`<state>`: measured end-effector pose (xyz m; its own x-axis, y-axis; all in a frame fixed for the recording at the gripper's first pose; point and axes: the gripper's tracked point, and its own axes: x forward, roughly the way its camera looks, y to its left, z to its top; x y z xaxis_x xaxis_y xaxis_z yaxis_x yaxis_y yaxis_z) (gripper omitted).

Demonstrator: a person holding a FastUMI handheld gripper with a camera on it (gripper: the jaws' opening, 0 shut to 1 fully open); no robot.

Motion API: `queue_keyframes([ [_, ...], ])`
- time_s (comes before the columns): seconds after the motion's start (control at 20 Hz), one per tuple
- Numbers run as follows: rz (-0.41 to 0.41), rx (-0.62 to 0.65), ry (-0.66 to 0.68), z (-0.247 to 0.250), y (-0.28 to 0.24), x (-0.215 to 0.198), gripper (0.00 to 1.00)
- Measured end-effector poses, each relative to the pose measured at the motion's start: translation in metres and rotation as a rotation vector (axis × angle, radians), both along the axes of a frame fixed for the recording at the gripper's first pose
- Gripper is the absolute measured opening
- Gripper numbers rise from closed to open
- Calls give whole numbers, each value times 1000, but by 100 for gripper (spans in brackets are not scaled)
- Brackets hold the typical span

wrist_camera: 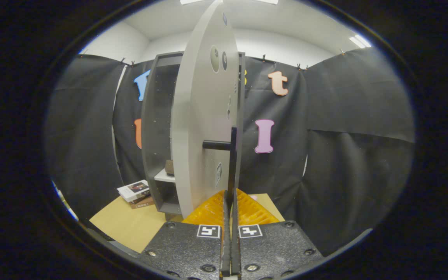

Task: Open the shoe cabinet door, grab the shoes and put them into the shoe cabinet, then close the shoe cabinet door.

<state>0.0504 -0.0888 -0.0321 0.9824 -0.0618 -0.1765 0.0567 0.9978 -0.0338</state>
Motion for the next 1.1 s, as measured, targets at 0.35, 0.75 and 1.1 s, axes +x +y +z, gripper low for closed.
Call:
queue_keyframes([
  [0.35,-32,58,2,-6,-40,4,4],
  [0.75,19,87,8,-8,-65,6,4],
  [1.1,-52,64,1,-7,-95,-10,22],
])
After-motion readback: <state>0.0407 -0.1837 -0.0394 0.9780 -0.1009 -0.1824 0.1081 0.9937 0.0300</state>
